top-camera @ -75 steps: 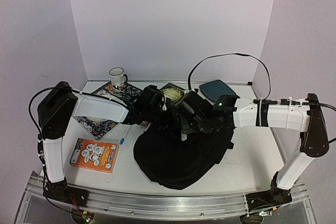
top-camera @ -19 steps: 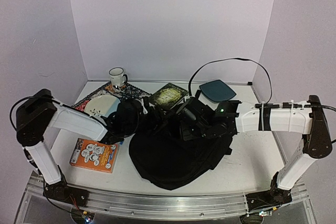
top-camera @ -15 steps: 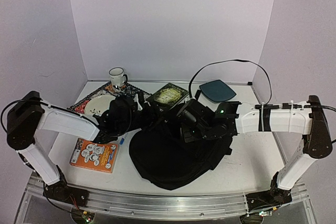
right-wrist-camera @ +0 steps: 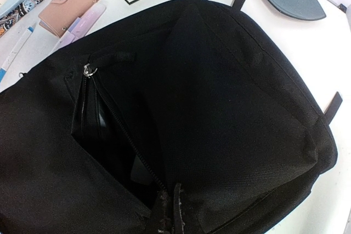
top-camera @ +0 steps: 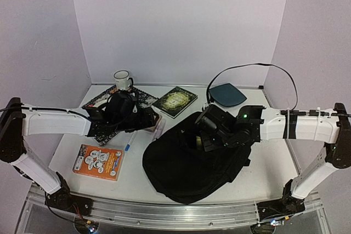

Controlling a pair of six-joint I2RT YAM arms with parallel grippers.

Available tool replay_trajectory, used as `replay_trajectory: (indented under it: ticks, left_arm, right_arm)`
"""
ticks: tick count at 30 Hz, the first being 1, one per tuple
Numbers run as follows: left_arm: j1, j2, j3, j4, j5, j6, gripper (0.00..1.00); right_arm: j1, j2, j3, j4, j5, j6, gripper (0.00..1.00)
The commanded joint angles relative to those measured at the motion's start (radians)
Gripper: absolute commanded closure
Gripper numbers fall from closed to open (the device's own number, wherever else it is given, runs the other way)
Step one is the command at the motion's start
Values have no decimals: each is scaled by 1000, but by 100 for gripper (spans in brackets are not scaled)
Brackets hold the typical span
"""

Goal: Pack the student bag
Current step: Pick up the pen at the center of the board.

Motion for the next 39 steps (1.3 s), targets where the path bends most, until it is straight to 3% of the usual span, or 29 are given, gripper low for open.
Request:
replay_trajectory:
  ticks: [1,9,12,28,39]
  left_arm:
    - [51,4,54,-238,-75,147,23]
    - [127,139,134,-406,-62,284,31]
    - [177,205,167,-452,16,325,34]
    - [255,420,345,-614,149,446,67]
    - [256,509,408,-724,138,470,72]
  right_arm:
    - [5,-41,8,-63,48,-23,100]
    - [6,-20,37,-63,55,-46,100]
    - [5,-15,41,-63,52,-47,100]
    - [5,-6,43,-63,64,-39,100]
    - [6,21,60,-63,73,-41,100]
